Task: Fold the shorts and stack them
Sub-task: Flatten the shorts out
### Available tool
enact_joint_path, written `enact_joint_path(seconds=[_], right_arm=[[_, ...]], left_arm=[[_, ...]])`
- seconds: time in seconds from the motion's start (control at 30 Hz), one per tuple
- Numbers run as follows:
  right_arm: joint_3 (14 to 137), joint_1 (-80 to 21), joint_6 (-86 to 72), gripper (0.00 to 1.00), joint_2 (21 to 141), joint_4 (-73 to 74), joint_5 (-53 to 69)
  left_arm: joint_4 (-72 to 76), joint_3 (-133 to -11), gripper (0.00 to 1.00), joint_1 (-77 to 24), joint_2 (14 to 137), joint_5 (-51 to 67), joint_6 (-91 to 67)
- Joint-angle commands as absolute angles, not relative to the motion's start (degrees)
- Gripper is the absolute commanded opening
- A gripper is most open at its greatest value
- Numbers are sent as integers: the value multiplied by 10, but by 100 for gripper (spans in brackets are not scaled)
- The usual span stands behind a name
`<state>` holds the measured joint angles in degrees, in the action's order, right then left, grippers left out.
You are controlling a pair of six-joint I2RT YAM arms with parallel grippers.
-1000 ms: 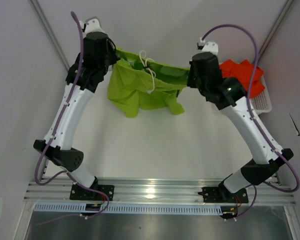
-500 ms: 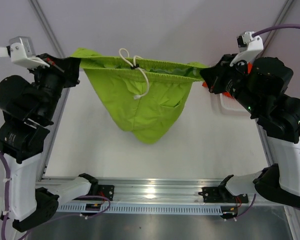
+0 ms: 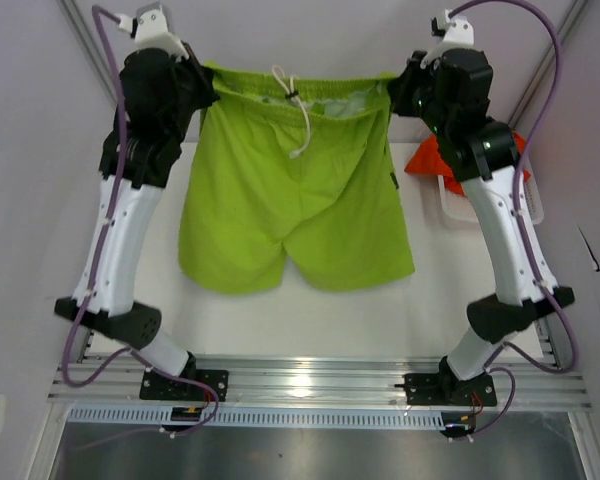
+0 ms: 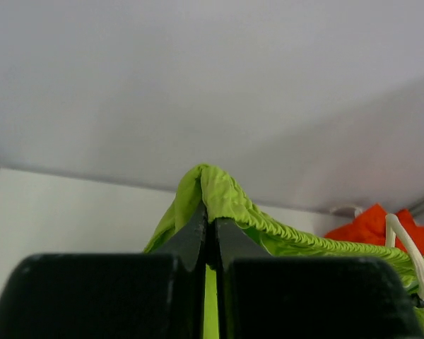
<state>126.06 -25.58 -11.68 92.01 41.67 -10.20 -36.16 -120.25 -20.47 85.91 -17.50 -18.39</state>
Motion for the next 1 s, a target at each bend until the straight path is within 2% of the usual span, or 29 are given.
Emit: enact_joint_path(seconds=[0.0, 0.07, 0.13, 0.27, 0.33, 0.37, 0.4, 0.47, 0.5, 0.53, 0.6, 0.63, 0.67, 0.7, 0.73, 0.8, 0.87, 0.9, 0.97], right_arm=[[1366, -196, -147, 0, 1020, 241, -7], [1435, -188, -153, 0, 1055, 226, 22], [1442, -168, -178, 0, 1070, 187, 66], [1390, -118, -222, 0, 1055, 83, 147], [1361, -97, -225, 0, 1046, 69, 159], [1310, -88, -234, 0, 1033, 65, 185], [1271, -80, -243, 0, 1022, 44, 202], [1165, -54, -285, 0, 971, -12, 245], [1044, -48, -300, 0, 949, -71, 250], [987, -45, -308, 0, 929, -90, 256], [840, -57, -309, 0, 872, -103, 242], [790, -68, -307, 0, 853, -106, 231], [735, -92, -307, 0, 809, -114, 213], [627, -105, -315, 0, 786, -128, 162], [574, -119, -321, 0, 762, -137, 137], [482, -162, -332, 0, 690, -153, 85], [399, -212, -318, 0, 642, -108, 36], [382, -281, -300, 0, 595, -88, 3], [336, -358, -287, 0, 555, -52, -91]], left_arm=[[-321, -1358, 0, -163, 935, -162, -181], [-298, -1431, 0, -146, 983, -149, -184], [-266, -1427, 0, -133, 982, -126, -188], [-157, -1340, 0, -130, 930, -106, -189], [-94, -1246, 0, -130, 904, -102, -193], [-74, -1219, 0, -130, 889, -99, -200], [-28, -1116, 0, -129, 858, -98, -202], [26, -1000, 0, -128, 825, -98, -224], [43, -966, 0, -128, 798, -96, -232], [59, -871, 0, -128, 787, -99, -238], [67, -798, 0, -128, 743, -119, -279], [110, -665, 0, -128, 723, -122, -293], [131, -620, 0, -129, 702, -135, -318], [147, -580, 0, -130, 660, -147, -332], [166, -477, 0, -130, 641, -155, -346], [164, -413, 0, -130, 608, -179, -351], [118, -376, 0, -130, 573, -201, -356], [97, -361, 0, -128, 565, -230, -363], [56, -350, 0, -124, 553, -253, -381]])
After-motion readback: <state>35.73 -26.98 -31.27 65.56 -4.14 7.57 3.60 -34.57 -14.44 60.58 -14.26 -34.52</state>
